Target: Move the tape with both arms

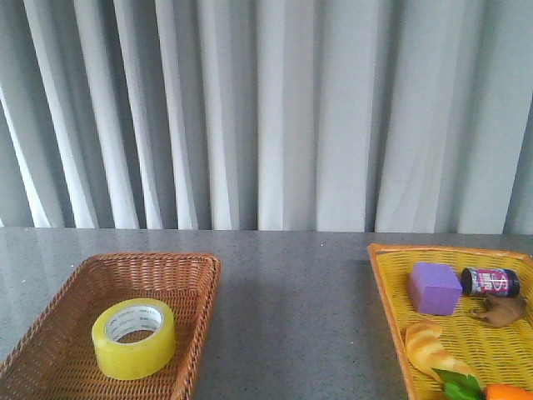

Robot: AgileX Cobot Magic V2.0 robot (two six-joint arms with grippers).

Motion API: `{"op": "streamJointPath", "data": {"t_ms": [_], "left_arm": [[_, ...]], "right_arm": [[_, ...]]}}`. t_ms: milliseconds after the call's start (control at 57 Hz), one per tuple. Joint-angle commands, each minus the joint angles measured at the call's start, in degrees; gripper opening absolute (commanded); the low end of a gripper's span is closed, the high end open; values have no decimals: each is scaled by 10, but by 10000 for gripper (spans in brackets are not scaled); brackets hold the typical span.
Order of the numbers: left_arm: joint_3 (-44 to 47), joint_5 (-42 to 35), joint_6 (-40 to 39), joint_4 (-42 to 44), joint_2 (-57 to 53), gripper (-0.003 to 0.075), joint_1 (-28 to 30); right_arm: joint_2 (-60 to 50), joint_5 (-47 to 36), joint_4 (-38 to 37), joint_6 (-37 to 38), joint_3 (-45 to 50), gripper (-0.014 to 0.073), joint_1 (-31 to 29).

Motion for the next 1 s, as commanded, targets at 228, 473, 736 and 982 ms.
{"op": "streamJointPath", "data": {"t_ms": [228, 473, 736, 982], "left_arm": [[-4, -40, -5, 0, -9, -6, -1], [-4, -40, -5, 0, -9, -6, -1], [-4, -40, -5, 0, -9, -6, -1], [-4, -40, -5, 0, -9, -6, -1]], "right_arm": [[-5, -28, -25, -1, 3, -7, 1], [-5, -31, -35, -6, 3, -7, 1], [-5, -37, -30, -21, 3, -7, 1], [-5, -37, -30, -24, 3, -7, 1]]}}
